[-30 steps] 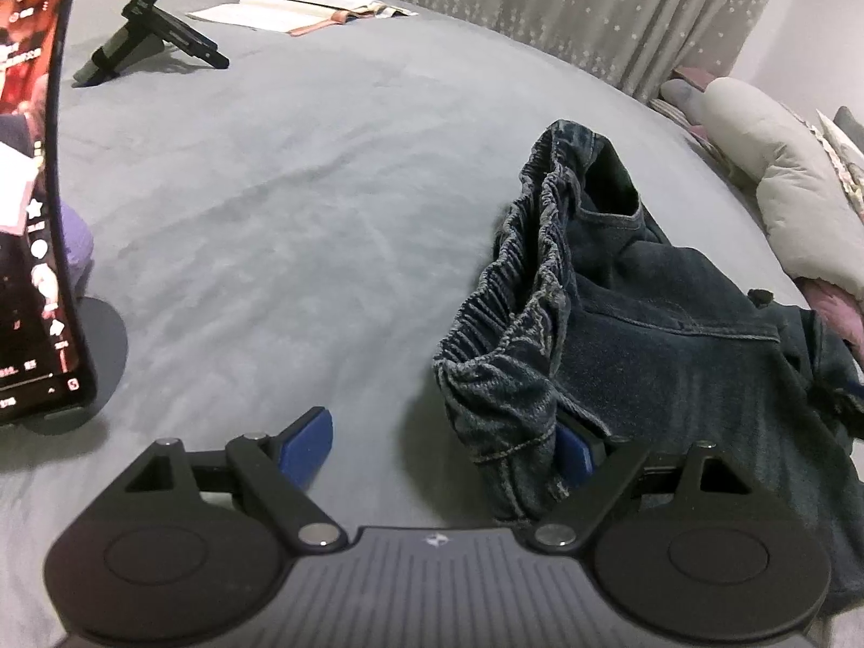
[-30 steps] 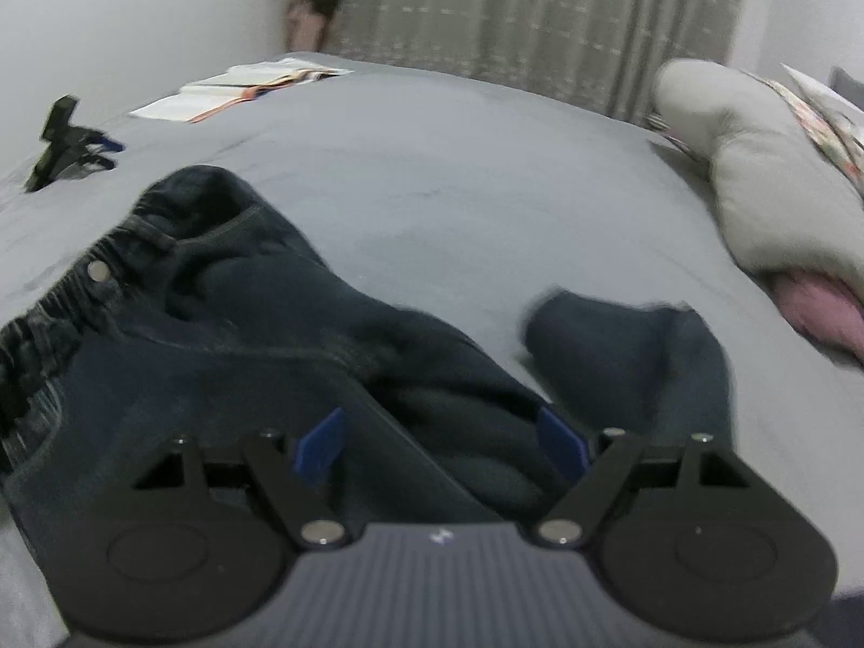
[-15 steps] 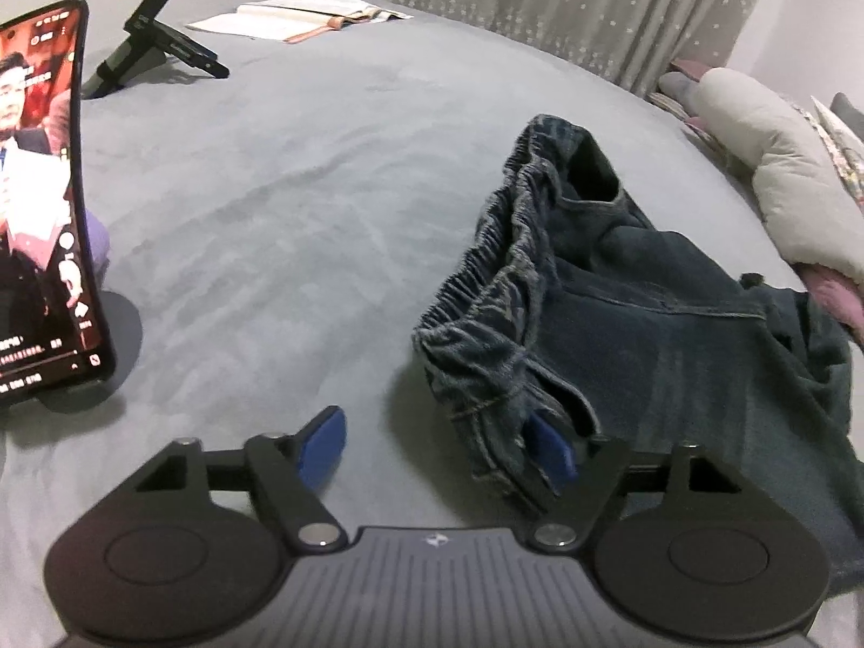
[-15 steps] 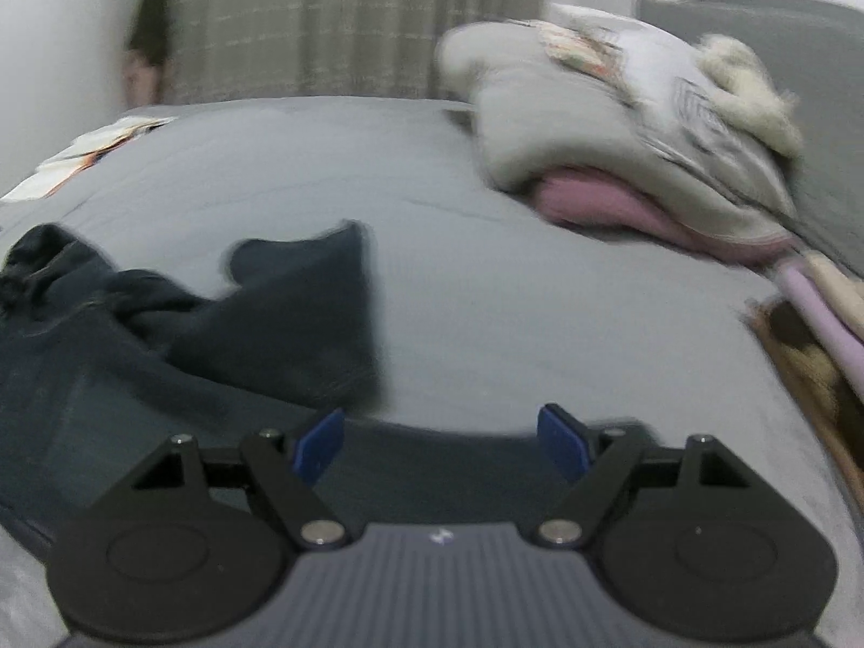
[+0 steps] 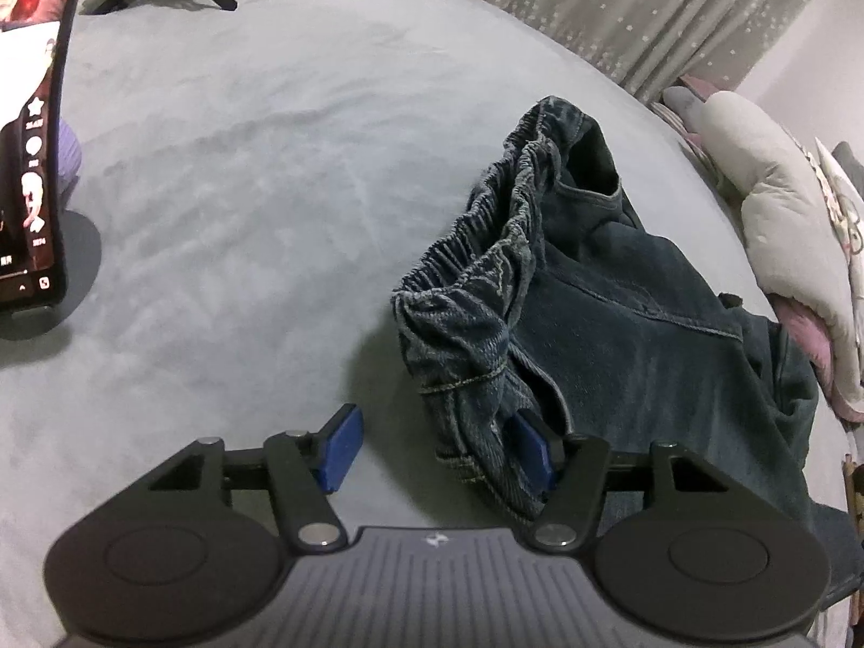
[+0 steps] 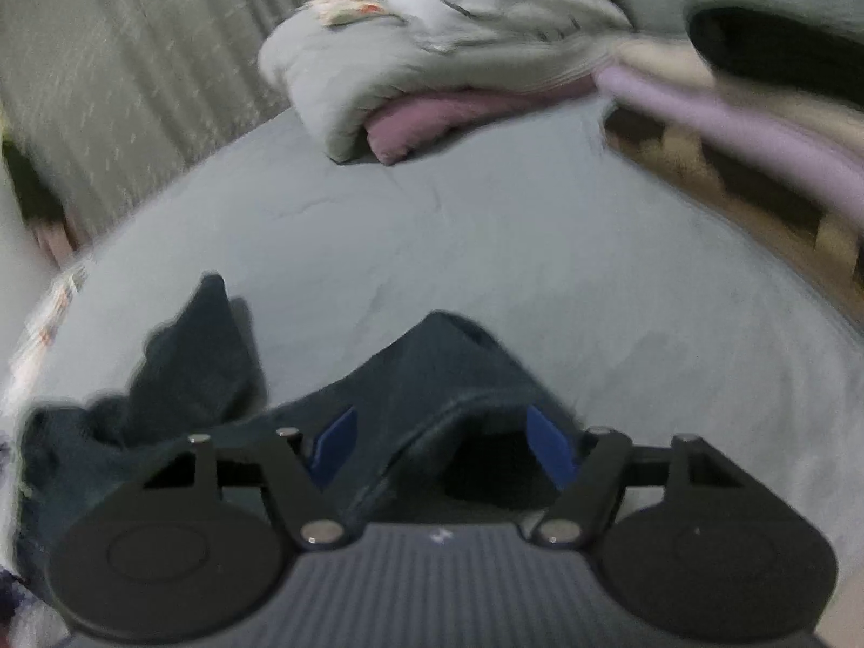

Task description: Fold clothes

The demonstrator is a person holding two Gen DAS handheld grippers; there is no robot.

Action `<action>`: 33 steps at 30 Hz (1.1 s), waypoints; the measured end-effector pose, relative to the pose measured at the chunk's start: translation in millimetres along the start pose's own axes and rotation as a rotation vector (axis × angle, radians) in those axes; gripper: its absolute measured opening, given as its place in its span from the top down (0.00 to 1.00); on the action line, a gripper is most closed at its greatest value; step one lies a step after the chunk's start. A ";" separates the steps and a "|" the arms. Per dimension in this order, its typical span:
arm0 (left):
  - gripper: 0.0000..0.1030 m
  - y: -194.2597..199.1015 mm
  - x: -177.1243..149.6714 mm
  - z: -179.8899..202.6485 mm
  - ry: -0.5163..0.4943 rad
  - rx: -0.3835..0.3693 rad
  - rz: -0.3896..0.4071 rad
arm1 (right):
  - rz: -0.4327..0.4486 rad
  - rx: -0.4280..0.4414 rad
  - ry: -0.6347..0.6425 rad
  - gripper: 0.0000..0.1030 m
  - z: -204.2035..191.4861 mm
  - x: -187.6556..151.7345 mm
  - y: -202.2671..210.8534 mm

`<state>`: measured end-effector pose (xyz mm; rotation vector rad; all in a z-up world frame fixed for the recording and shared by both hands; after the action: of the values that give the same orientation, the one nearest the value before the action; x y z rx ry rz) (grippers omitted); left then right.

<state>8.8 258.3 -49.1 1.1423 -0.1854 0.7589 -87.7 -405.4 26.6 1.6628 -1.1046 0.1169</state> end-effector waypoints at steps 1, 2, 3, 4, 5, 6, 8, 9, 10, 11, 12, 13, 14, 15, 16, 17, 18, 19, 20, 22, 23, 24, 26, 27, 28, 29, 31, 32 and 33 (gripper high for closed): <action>0.42 -0.7 -0.2 1.1 -0.007 0.005 0.002 | -0.013 0.014 -0.036 0.38 4.4 0.0 -4.2; 0.42 -1.4 -0.3 2.2 -0.015 0.010 0.005 | -0.021 0.020 -0.061 0.38 7.0 -0.4 -7.5; 0.42 -2.3 -0.6 3.6 -0.024 0.017 0.007 | -0.028 0.026 -0.085 0.39 9.4 -0.9 -10.6; 0.42 -2.9 -0.8 4.6 -0.030 0.021 0.010 | -0.034 0.040 -0.133 0.39 14.6 -1.4 -16.0; 0.42 -3.2 -1.0 4.9 -0.034 0.024 0.011 | -0.035 0.052 -0.176 0.39 18.8 -1.5 -20.2; 0.42 -3.5 -0.8 4.8 -0.034 0.024 0.013 | -0.033 0.058 -0.203 0.39 21.5 -1.5 -23.4; 0.42 -4.4 0.5 2.5 -0.017 0.016 0.017 | -0.020 0.080 -0.304 0.39 32.3 -0.8 -32.1; 0.42 -4.8 1.1 0.8 -0.005 0.010 0.021 | -0.015 0.079 -0.340 0.39 36.6 -0.4 -36.8; 0.42 -5.4 1.8 -0.4 0.004 0.005 0.024 | -0.010 0.078 -0.374 0.39 40.5 -0.1 -41.6; 0.42 -6.1 2.5 -1.2 0.010 0.002 0.027 | -0.005 0.072 -0.401 0.40 44.5 0.2 -45.9; 0.45 -6.9 3.3 -2.3 0.020 -0.001 0.035 | -0.002 0.067 -0.413 0.42 46.5 0.0 -49.1; 0.57 -7.6 4.0 -3.2 0.026 -0.001 0.043 | 0.006 0.055 -0.427 0.49 49.7 0.2 -55.2; 0.63 -8.1 4.5 -3.4 0.026 -0.001 0.046 | 0.014 0.053 -0.434 0.62 51.5 0.2 -59.4; 0.76 -9.3 4.8 -4.2 0.039 -0.018 0.043 | 0.022 0.056 -0.433 0.68 51.4 1.3 -62.1; 0.80 -10.0 4.6 -4.8 0.054 -0.035 0.041 | 0.030 0.060 -0.433 0.77 51.1 2.4 -64.6; 0.81 -9.6 4.4 -4.5 0.060 -0.039 0.042 | 0.046 0.058 -0.414 0.83 49.2 4.2 -64.3; 0.83 -9.3 4.1 -4.1 0.067 -0.044 0.044 | 0.070 0.054 -0.375 0.85 44.0 6.8 -61.7; 0.85 -8.7 4.2 -3.4 0.071 -0.046 0.047 | 0.096 0.050 -0.334 0.87 38.4 9.5 -58.9; 0.86 -7.4 4.7 -2.6 0.075 -0.048 0.054 | 0.128 0.040 -0.281 0.88 30.5 13.1 -54.0; 0.88 -3.9 6.1 -1.9 0.084 -0.055 0.069 | 0.187 0.043 -0.194 0.89 16.4 17.3 -41.3; 0.88 -1.7 7.3 -2.3 0.091 -0.062 0.076 | 0.216 0.045 -0.151 0.89 9.4 19.4 -34.9; 0.88 1.9 8.7 -2.9 0.097 -0.071 0.088 | 0.240 0.049 -0.123 0.89 4.9 20.9 -28.2; 0.88 7.9 11.0 -4.3 0.106 -0.084 0.101 | 0.288 0.058 -0.070 0.89 -3.7 23.9 -14.8; 0.88 10.3 12.0 -5.0 0.110 -0.090 0.105 | 0.299 0.055 -0.054 0.89 -5.8 25.0 -11.5; 0.88 13.9 13.5 -6.5 0.116 -0.098 0.108 | 0.302 0.043 -0.029 0.89 -8.0 25.0 -8.1; 0.88 17.1 14.7 -8.2 0.119 -0.102 0.107 | 0.304 0.030 -0.003 0.89 -10.1 24.8 -4.6; 0.88 20.7 16.1 -10.7 0.118 -0.099 0.097 | 0.273 -0.002 0.027 0.89 -9.9 21.6 -1.0; 0.88 21.3 16.3 -11.5 0.119 -0.096 0.092 | 0.236 -0.020 0.028 0.89 -7.0 18.1 -1.1; 0.88 21.2 15.6 -12.6 0.117 -0.090 0.082 | 0.200 -0.041 0.028 0.89 -3.6 12.8 -3.2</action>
<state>4.0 280.5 -30.8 1.0068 -0.1675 0.8797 -76.7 -410.3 33.1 1.5073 -1.2423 0.2441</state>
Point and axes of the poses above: each gripper's, at about its wrist camera, not at the fingertips, and y roughly against the way its jaws point, z to its right, x to its top, the point moved 1 cm from there along -y, roughly the way its jaws point
